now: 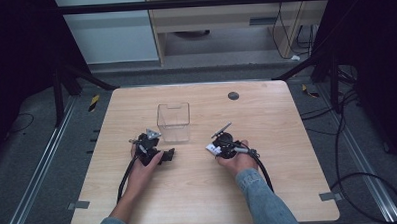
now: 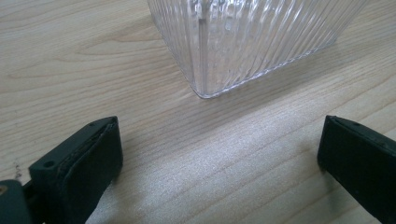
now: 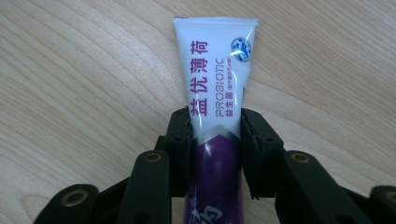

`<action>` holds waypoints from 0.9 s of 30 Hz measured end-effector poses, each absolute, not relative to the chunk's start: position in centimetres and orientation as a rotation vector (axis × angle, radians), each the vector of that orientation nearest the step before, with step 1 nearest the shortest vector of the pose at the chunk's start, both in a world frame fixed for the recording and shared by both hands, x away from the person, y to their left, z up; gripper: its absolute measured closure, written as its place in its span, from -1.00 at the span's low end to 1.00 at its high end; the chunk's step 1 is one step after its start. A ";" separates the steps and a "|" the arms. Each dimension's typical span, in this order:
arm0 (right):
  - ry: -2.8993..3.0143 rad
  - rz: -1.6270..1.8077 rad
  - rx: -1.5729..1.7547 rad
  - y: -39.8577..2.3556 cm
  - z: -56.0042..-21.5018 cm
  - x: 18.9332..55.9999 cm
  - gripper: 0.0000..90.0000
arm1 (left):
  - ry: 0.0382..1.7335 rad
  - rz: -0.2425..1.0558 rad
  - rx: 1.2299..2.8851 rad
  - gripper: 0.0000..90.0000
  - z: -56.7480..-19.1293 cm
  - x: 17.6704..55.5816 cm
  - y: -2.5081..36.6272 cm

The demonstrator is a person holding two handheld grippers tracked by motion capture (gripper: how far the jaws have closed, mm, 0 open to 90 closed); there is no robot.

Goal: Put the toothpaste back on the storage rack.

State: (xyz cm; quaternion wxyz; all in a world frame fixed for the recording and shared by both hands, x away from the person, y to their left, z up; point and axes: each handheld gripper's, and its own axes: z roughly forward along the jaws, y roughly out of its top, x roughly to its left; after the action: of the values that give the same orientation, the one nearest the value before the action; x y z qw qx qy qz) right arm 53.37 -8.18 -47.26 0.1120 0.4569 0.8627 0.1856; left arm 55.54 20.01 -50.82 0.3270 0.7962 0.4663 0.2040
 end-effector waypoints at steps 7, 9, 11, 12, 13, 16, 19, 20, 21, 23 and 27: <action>2.544 0.565 1.352 -8.5 -46.8 53.4 0.69 | 1.222 0.534 2.085 -1.00 -50.8 55.6 20.0; 2.541 0.577 1.349 -8.6 -46.7 53.4 0.73 | 1.222 0.533 2.085 -1.00 -50.8 55.6 20.0; 2.539 0.592 1.358 -8.7 -46.6 53.2 0.74 | 1.222 0.533 2.086 -1.00 -50.8 55.6 20.0; 2.535 0.597 1.352 -8.8 -46.6 53.2 0.74 | 1.222 0.533 2.085 -1.00 -50.8 55.6 20.0; 2.535 0.605 1.358 -8.9 -46.6 53.2 0.75 | 1.222 0.533 2.085 -1.00 -50.8 55.6 20.0; 2.537 0.614 1.362 -9.2 -46.2 53.1 0.75 | 1.222 0.533 2.085 -1.00 -50.8 55.6 20.0; 2.513 0.634 1.377 -9.7 -45.3 52.9 0.76 | 1.221 0.533 2.086 -1.00 -50.8 55.6 20.0; 2.514 0.640 1.363 -9.9 -45.0 53.0 0.76 | 1.222 0.533 2.086 -1.00 -50.8 55.6 20.0; 2.507 0.643 1.366 -10.1 -44.6 53.0 0.76 | 1.222 0.533 2.086 -1.00 -50.8 55.6 20.0; 2.492 0.651 1.367 -10.5 -44.0 53.0 0.76 | 1.222 0.533 2.086 -1.00 -50.8 55.6 20.0; 2.458 0.693 1.374 -11.2 -42.8 53.1 0.76 | 1.221 0.533 2.085 -1.00 -50.8 55.6 20.0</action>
State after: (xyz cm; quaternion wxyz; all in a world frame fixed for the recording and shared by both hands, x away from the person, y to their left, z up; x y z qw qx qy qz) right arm 53.09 -11.22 -42.82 0.1203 0.4703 0.8414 0.2374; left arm 55.56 20.01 -50.82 0.3273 0.7962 0.4664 0.2036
